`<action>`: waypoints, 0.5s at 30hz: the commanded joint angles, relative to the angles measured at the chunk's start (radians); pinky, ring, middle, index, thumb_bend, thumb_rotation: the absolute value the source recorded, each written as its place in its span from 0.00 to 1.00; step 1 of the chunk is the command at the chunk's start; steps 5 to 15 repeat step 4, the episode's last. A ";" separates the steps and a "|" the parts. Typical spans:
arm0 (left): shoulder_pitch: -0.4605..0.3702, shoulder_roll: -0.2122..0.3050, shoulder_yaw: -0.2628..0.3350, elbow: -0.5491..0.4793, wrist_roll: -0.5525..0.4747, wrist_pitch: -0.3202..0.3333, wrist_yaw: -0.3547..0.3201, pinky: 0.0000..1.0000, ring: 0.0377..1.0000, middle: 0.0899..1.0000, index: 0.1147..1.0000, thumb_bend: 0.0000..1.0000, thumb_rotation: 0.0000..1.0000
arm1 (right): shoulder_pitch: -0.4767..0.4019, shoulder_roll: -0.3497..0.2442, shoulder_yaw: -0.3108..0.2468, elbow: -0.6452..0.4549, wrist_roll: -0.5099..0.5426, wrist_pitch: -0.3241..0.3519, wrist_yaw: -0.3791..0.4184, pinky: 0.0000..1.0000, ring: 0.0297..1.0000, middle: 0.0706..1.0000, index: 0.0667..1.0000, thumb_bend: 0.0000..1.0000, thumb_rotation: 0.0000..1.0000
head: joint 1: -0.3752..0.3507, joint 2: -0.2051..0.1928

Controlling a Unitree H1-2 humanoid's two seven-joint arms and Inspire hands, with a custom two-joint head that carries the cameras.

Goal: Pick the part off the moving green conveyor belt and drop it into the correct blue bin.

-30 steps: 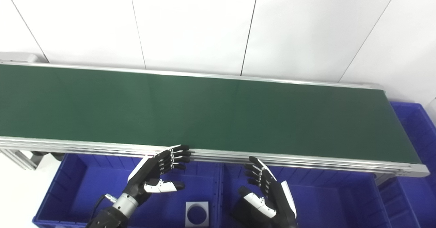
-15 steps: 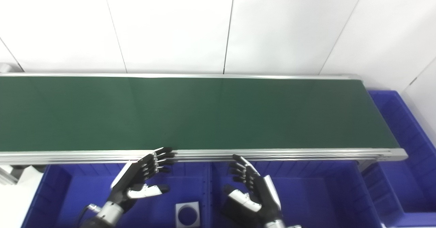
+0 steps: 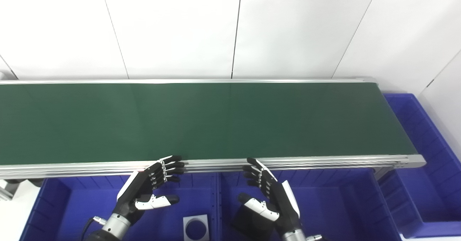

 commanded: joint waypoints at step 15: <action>0.020 -0.020 -0.012 -0.112 0.031 0.018 0.039 0.68 0.73 0.78 0.79 0.97 0.37 | 0.005 -0.014 -0.009 -0.083 0.027 0.036 0.024 0.74 0.79 0.81 0.88 0.77 0.53 | 0.042 0.015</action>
